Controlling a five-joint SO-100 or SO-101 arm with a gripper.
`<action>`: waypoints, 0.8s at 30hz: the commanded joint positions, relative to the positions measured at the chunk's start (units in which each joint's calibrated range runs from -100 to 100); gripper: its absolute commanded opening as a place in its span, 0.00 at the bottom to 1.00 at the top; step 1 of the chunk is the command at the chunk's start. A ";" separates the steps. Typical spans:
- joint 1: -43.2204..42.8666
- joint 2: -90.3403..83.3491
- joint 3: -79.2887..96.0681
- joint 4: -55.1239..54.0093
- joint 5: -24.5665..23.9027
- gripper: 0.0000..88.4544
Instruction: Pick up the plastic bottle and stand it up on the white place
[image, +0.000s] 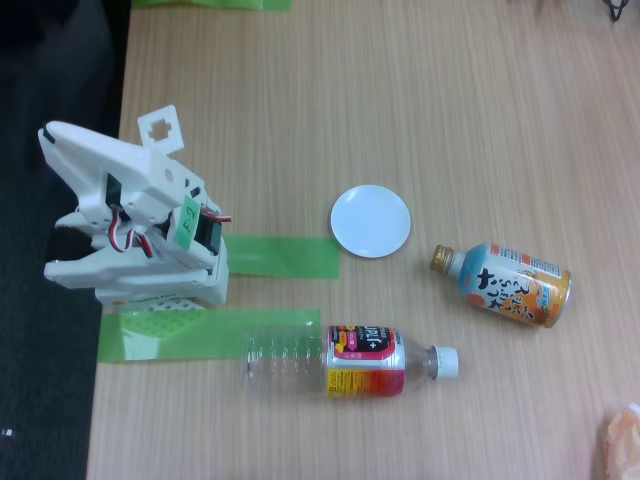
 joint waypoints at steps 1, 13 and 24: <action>0.33 0.08 -2.45 7.41 0.40 0.02; 0.33 0.08 -15.85 21.74 -0.02 0.02; 3.22 0.25 -45.36 95.56 5.44 0.12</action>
